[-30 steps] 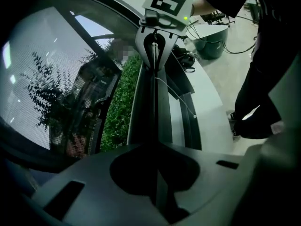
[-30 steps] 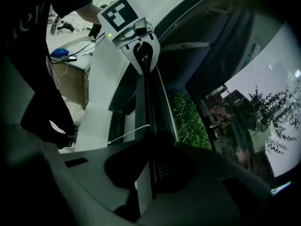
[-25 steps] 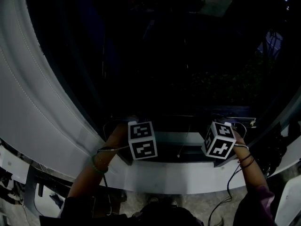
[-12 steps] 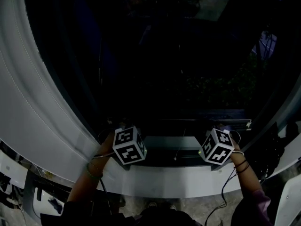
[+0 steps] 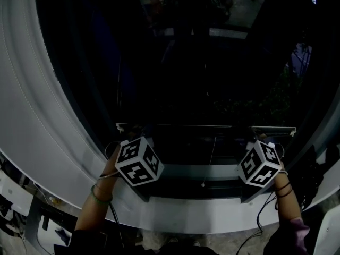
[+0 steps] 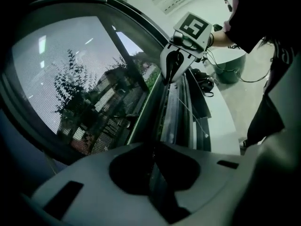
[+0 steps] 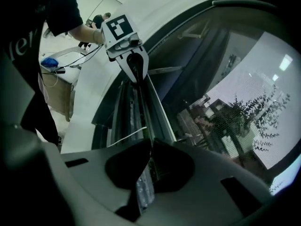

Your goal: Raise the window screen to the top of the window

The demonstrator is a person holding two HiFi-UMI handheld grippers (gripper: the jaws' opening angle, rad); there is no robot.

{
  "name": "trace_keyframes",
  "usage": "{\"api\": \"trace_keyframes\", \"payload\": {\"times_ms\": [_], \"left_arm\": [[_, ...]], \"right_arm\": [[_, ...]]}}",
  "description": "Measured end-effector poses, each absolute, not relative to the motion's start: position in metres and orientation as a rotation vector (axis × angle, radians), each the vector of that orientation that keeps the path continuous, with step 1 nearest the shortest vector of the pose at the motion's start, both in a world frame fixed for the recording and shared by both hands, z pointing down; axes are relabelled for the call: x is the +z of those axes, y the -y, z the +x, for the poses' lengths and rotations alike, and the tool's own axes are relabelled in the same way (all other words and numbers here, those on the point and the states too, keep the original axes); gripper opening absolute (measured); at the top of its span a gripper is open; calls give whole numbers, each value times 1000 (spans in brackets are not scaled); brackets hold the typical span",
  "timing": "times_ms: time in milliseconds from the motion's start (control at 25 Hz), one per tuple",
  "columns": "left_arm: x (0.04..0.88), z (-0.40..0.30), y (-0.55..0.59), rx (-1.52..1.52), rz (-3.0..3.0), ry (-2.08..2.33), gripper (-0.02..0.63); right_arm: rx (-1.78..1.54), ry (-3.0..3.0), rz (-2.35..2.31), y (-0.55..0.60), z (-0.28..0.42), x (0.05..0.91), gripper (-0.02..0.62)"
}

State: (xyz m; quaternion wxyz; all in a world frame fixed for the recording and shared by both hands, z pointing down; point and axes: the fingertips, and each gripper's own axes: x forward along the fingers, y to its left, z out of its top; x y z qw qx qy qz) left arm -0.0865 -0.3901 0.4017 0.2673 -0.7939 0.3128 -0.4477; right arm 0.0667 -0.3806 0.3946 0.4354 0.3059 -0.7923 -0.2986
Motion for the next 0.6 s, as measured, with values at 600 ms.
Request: {"api": "trace_keyframes", "payload": {"times_ms": [600], "left_arm": [[280,-88,390,-1001,-2030,-922,38]], "right_arm": [[-946,2004,903,379,68,272,28]]}}
